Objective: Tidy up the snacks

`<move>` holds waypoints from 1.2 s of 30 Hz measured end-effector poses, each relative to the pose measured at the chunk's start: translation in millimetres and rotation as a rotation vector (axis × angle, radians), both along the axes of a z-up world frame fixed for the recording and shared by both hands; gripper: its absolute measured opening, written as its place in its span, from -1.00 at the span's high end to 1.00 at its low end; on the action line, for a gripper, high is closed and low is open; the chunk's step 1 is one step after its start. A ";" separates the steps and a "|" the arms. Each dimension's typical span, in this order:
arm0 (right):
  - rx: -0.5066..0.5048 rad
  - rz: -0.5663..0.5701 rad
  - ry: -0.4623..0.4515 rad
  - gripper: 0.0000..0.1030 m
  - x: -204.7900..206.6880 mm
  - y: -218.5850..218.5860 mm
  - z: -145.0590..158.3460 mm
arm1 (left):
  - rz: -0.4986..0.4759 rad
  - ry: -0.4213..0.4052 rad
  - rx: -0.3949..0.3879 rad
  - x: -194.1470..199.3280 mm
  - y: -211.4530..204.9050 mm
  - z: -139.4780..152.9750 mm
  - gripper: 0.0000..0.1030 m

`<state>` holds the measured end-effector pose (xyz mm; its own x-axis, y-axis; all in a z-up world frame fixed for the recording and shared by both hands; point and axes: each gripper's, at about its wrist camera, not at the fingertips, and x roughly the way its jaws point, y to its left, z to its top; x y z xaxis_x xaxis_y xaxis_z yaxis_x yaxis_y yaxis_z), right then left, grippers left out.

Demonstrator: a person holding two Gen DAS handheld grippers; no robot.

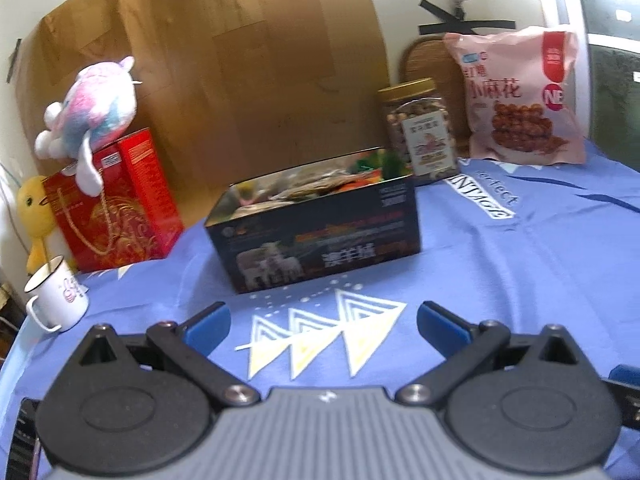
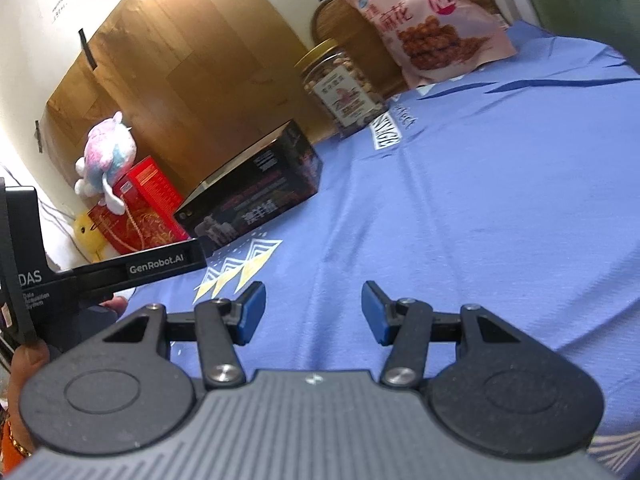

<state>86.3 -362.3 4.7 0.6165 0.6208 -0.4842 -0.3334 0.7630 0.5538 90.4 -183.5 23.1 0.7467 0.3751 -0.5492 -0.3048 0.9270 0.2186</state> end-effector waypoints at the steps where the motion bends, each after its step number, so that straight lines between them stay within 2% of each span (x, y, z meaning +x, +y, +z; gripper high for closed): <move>1: 0.000 -0.004 0.002 -0.08 0.4 -1.6 -0.7 | -0.004 0.001 0.001 1.2 -1.9 -0.1 -1.00; 36: -0.008 -0.020 0.003 -0.08 1.4 -6.5 -1.9 | -0.001 0.011 -0.010 9.7 -4.9 -4.3 -1.00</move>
